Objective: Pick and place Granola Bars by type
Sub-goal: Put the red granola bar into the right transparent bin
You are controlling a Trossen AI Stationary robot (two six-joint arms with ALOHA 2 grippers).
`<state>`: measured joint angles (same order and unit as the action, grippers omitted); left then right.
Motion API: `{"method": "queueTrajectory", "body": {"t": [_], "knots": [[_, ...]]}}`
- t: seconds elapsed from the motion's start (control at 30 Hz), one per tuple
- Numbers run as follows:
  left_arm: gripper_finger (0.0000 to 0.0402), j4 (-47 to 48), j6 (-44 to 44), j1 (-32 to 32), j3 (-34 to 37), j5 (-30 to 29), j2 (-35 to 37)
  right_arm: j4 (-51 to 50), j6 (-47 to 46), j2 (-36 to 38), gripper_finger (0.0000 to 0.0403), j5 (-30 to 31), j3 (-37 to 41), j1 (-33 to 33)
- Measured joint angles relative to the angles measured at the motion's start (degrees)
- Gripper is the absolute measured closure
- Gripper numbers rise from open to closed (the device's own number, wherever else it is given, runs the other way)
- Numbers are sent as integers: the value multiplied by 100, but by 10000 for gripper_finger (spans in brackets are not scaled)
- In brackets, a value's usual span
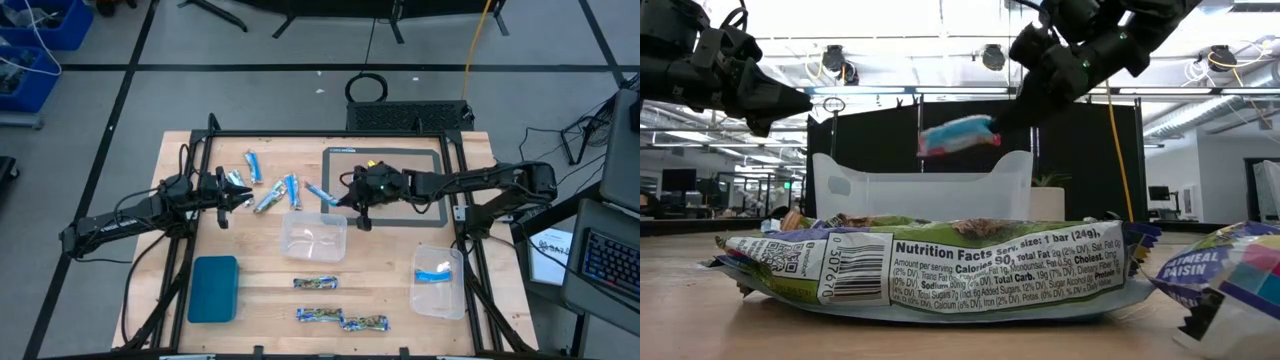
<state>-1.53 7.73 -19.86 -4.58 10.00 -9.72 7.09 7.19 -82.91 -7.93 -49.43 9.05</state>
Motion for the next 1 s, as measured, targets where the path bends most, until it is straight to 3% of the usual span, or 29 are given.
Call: {"method": "queueTrajectory", "body": {"t": [0.27,0.4,0.63,0.9,1.0], "knots": [[309,1,-1,0,1,-2,-2,706,-109,59,403,-1499,4,218],[309,2,0,0,1,0,-2,1501,-200,308,403,-1772,410,311],[309,0,-1,0,0,0,-1,2536,-519,1333,403,-1598,1590,459],[309,1,0,0,0,0,-2,2472,-678,2859,403,-1585,2256,438],[309,2,2,1,1,0,-2,2481,-928,3454,403,-1242,2551,435]]}}
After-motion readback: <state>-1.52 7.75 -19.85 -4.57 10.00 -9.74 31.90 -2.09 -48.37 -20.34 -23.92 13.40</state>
